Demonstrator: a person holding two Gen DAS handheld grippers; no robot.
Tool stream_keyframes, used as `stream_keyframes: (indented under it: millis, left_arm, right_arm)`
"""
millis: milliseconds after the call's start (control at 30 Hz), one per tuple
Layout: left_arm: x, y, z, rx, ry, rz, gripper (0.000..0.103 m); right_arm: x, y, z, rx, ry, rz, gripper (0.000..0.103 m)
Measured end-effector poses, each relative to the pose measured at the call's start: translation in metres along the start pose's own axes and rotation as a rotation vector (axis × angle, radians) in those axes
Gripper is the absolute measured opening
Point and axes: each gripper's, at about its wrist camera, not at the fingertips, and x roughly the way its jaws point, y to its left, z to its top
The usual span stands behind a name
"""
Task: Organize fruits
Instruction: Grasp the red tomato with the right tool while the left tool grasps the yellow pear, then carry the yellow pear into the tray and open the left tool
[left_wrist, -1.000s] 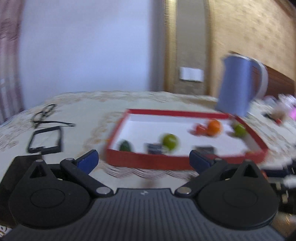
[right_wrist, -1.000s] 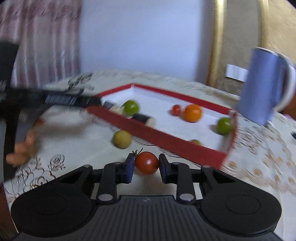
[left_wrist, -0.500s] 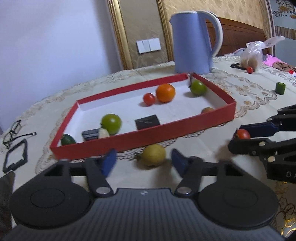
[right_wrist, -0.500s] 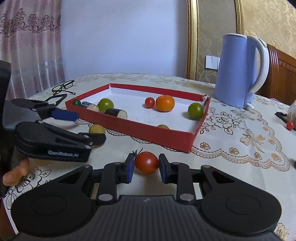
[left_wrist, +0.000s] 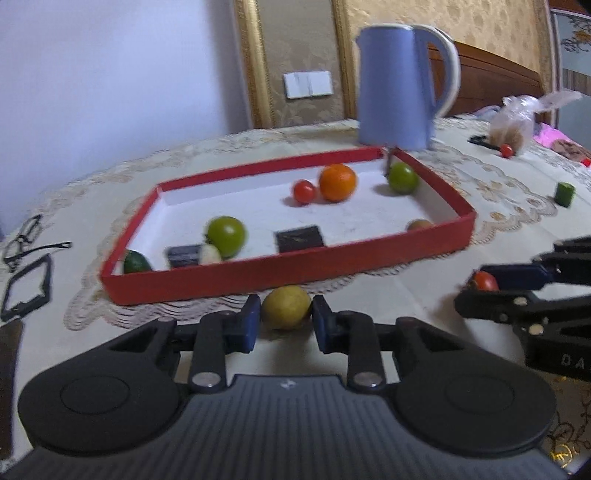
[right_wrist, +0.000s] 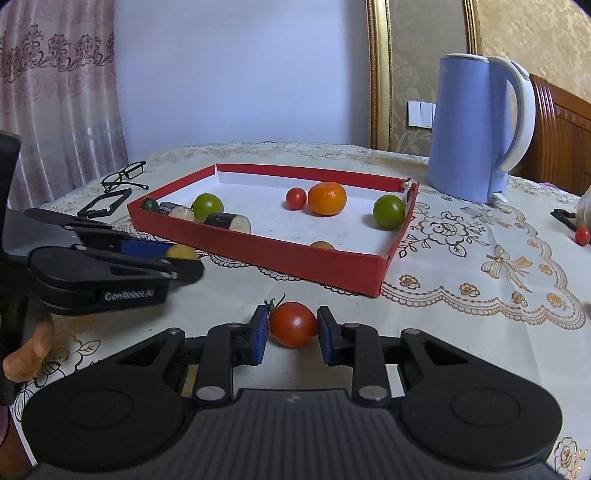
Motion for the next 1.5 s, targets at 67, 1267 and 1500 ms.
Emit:
stream_keyframes:
  millis: [67, 1267, 1500]
  left_arm:
    - [-0.005, 0.008, 0.003, -0.024, -0.015, 0.013, 0.027]
    - [0.058, 0.06, 0.063, -0.128, 0.031, 0.225, 0.027]
    - [0.074, 0.058, 0.073, -0.096, 0.037, 0.274, 0.027]
  right_arm:
    - [0.0, 0.0, 0.0, -0.001, -0.001, -0.003, 0.028]
    - [-0.004, -0.001, -0.002, 0.013, -0.033, 0.008, 0.028]
    - [-0.005, -0.003, -0.003, 0.021, -0.037, 0.018, 0.028]
